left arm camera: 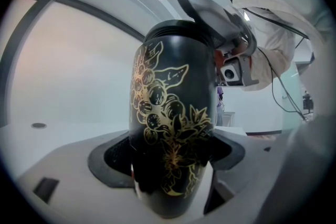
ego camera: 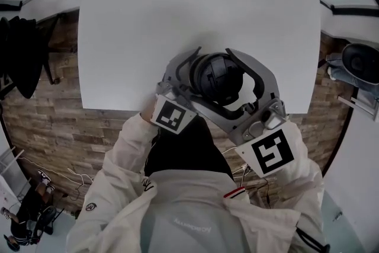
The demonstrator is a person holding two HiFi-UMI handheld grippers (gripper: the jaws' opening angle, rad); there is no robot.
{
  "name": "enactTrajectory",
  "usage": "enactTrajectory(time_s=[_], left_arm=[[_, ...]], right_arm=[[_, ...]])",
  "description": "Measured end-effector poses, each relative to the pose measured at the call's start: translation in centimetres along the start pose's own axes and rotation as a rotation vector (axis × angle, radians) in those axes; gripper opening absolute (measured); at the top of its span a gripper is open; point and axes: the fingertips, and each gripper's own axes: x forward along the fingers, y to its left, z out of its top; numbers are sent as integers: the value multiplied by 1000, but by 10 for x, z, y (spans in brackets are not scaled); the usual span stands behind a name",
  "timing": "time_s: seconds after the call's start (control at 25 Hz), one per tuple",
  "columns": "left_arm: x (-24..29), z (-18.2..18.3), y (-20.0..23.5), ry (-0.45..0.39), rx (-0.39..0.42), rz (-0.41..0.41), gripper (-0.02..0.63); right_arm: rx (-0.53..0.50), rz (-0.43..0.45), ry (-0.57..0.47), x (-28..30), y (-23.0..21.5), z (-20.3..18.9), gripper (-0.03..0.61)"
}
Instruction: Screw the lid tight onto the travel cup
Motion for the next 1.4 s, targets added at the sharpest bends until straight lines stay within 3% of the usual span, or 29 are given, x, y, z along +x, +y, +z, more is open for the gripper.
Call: enactTrajectory(time_s=[0.32, 0.92, 1.0, 1.12, 1.28, 1.4], left_arm=[[1, 4, -3, -6, 3, -24, 402], [-1, -3, -6, 6, 22, -199, 400], [0, -2, -6, 12, 21, -185, 400], [1, -2, -8, 6, 25, -151, 400], [0, -3, -5, 9, 21, -112, 400], [2, 0, -8, -1, 22, -82, 400]], right_arm=[[-74, 88, 78, 10, 13, -11, 431], [-91, 278, 114, 18, 19, -21, 431], [-51, 221, 128, 17, 16, -24, 432], [35, 53, 124, 16, 10, -27, 433], [158, -208, 34, 19, -4, -16, 433], [200, -336, -9, 12, -9, -15, 433]])
